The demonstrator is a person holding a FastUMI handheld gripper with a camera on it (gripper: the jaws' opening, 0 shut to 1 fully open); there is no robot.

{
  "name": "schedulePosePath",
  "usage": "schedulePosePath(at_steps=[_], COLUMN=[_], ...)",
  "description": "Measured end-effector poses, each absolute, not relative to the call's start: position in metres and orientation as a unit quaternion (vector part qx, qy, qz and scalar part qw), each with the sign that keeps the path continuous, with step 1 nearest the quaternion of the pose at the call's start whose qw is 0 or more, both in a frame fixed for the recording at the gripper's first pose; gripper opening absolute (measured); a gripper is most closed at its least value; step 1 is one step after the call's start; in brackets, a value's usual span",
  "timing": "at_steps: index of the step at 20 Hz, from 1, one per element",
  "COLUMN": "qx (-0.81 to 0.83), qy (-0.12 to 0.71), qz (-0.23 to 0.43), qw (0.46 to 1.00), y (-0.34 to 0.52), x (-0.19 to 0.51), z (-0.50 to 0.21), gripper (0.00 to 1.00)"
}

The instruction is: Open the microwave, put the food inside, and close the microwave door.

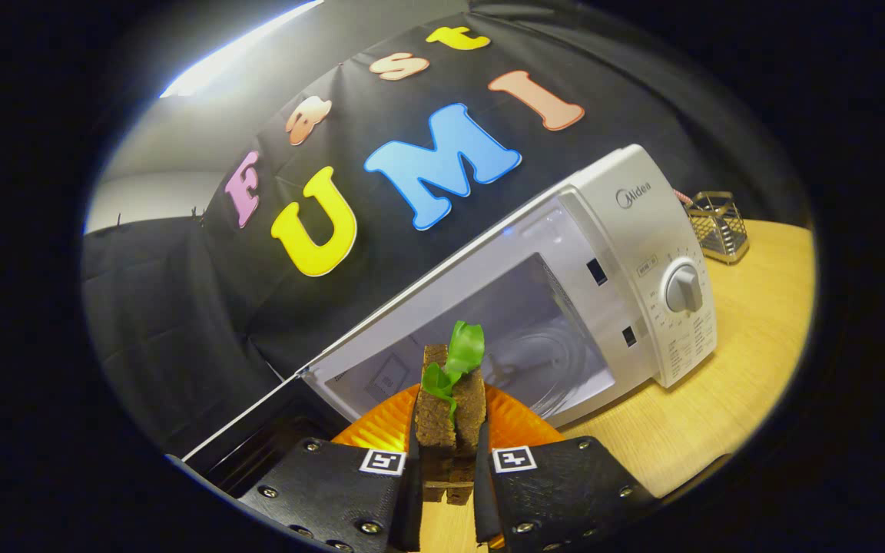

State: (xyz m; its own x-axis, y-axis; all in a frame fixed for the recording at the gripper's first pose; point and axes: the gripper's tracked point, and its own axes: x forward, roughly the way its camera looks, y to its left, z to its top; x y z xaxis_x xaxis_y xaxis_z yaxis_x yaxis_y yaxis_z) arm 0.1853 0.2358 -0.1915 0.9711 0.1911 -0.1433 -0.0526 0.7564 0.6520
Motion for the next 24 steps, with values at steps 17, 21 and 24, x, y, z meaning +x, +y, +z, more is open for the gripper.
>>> schedulePosePath(at_steps=[17,21,24], qx=[0.509,0.516,0.495], qy=[0.065,0.052,0.045], qz=[-0.046,-0.064,-0.072], qw=[0.857,0.853,0.865], y=[0.235,0.237,0.237], x=[0.299,0.303,0.308], z=[-0.257,-0.263,-0.265], gripper=[0.27,0.27,0.28])
